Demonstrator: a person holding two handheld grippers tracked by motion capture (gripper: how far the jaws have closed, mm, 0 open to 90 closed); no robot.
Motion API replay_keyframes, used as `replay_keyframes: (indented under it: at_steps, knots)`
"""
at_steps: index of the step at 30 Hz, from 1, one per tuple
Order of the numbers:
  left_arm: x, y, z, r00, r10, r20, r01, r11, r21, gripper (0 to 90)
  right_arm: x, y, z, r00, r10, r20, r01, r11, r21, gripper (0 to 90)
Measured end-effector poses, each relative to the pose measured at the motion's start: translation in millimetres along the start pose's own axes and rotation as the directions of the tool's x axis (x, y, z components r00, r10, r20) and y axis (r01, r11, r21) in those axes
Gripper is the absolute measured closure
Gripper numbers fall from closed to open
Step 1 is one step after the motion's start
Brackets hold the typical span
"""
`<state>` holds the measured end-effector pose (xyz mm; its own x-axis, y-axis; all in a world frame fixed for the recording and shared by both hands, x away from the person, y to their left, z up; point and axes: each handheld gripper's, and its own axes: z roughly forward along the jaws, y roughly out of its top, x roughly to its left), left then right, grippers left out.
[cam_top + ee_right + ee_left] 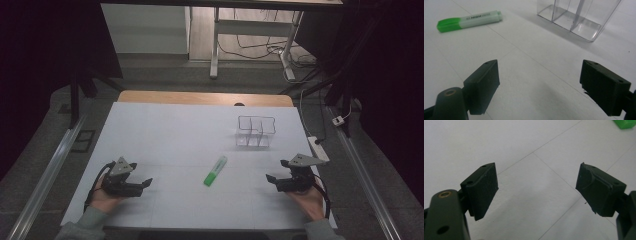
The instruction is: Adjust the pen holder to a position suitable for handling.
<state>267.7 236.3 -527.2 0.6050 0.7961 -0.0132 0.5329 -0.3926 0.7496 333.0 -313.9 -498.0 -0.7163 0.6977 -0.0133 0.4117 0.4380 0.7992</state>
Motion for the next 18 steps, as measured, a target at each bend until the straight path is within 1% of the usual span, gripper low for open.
replay_keyframes:
  at_steps: [2,6,12,16,18]
  knots:
    - [-0.4,-0.1,0.2,1.0,0.001,0.001,-0.001,1.0,0.002,17.4,-0.3,0.0,-0.1,1.0,0.004,-0.006,-0.004,1.0,-0.009,15.8]
    - [-0.3,-0.3,0.6,1.0,-0.002,0.003,0.002,1.0,0.001,17.4,0.6,-0.1,2.0,0.9999,-0.006,-0.009,0.006,1.0,-0.003,15.7]
    - [0.2,-1.1,0.8,1.0,-0.003,0.003,0.003,1.0,0.001,17.4,1.5,-0.1,3.7,0.9998,-0.004,-0.017,0.004,1.0,-0.007,16.9]
    - [0.0,-1.1,0.5,1.0,-0.001,0.003,0.001,1.0,0.002,17.4,1.7,0.9,2.9,0.9999,0.0,-0.016,0.0,1.0,-0.007,17.9]
    - [0.0,-1.2,0.2,1.0,-0.002,0.003,0.002,1.0,0.0,17.4,1.8,1.9,2.4,1.0,0.002,-0.007,-0.002,1.0,-0.005,18.9]
